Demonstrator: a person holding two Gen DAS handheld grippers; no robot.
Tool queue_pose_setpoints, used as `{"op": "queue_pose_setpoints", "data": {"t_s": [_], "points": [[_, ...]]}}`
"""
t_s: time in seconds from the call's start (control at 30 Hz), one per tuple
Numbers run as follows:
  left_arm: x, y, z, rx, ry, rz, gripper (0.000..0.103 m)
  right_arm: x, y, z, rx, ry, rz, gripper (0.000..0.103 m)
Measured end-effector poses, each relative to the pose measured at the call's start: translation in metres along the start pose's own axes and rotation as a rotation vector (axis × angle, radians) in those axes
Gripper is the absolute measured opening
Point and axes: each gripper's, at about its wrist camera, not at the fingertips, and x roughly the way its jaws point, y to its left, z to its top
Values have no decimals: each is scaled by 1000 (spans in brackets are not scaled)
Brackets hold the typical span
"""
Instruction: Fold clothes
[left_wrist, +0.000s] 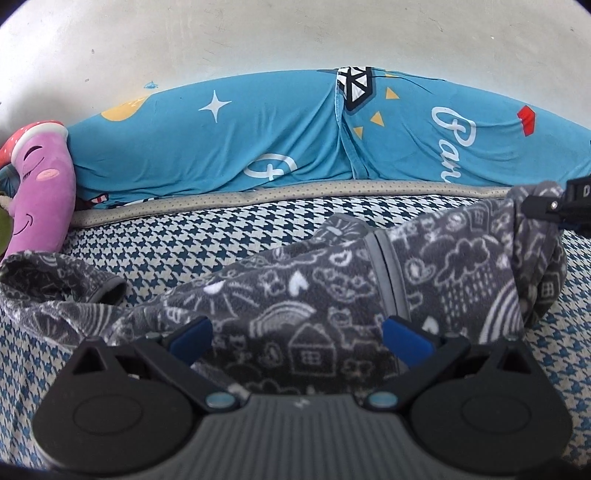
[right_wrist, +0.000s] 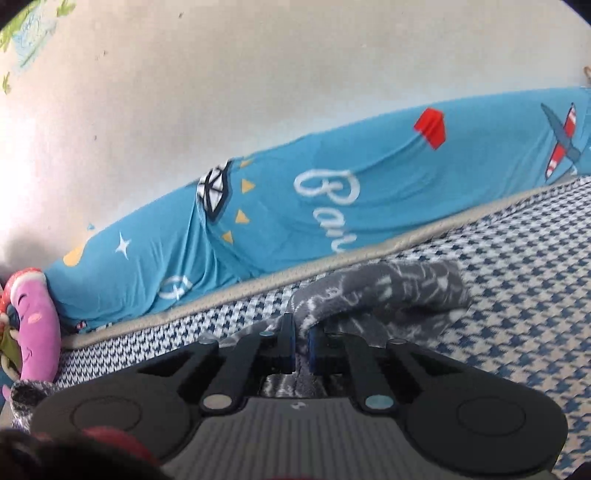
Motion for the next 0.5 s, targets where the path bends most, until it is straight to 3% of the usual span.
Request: {"op": "queue_pose_setpoints", "data": {"t_s": [0.5], "points": [[-12, -18, -4, 38, -28, -35, 103, -71, -36, 24, -22, -206, 0, 8]]}}
